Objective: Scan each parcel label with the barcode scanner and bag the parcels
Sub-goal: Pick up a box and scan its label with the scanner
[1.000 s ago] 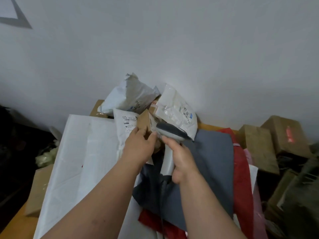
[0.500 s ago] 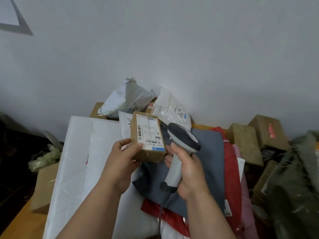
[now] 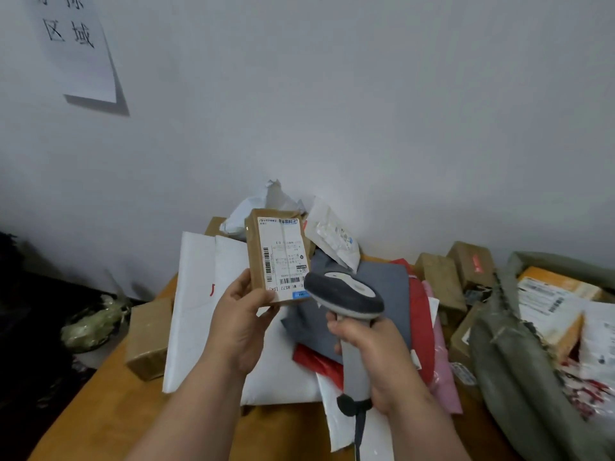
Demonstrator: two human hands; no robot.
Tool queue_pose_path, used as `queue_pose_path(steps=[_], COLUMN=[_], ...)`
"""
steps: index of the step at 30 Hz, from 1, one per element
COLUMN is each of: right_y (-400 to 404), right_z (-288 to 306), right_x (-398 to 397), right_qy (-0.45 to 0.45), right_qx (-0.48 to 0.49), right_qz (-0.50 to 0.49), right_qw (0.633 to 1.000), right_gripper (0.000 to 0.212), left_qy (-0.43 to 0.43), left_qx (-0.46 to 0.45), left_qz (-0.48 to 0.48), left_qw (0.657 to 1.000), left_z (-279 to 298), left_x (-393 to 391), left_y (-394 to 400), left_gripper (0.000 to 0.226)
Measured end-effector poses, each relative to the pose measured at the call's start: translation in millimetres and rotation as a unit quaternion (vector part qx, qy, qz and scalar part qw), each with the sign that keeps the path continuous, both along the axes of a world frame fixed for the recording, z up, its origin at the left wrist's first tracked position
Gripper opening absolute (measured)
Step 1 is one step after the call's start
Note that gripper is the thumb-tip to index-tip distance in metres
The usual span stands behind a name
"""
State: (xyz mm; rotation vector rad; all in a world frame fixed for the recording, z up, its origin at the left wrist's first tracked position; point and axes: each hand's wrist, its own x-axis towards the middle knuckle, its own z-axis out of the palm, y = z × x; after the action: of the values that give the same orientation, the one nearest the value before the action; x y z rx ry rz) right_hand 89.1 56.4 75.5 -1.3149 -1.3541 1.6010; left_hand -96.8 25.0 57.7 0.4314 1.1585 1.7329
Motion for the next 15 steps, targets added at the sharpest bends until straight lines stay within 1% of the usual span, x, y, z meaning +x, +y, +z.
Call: queue_pose_path(steps=[2,6,10,15], right_y=[-15.4,-40.8,-60.2,-78.8], right_z=[8.5,24.7,36.3,44.0], right_x=[3.3,10.7,16.3,21.4], right_qy=[-0.008,-0.005,-0.007,-0.007], right_qx=[0.003,0.025,0.041,0.063], right_qz=[0.007,0.012,0.007,0.015], right_qw=[1.0,1.0,0.999,0.998], right_gripper=[0.032,0.019,0.028,0.029], left_qy=[-0.002,-0.008,-0.003,-0.007], left_qx=[0.008,0.025,0.044,0.058], left_qz=[0.004,0.0,-0.005,-0.013], left_qw=[1.0,1.0,0.999,0.998], left_z=[6.0,17.3,27.2,35.2], left_x=[2.4,8.3,13.7,18.5], left_y=[-10.3,-27.3,-42.3,-58.5], left_gripper=[0.047,0.049,0.048,0.048])
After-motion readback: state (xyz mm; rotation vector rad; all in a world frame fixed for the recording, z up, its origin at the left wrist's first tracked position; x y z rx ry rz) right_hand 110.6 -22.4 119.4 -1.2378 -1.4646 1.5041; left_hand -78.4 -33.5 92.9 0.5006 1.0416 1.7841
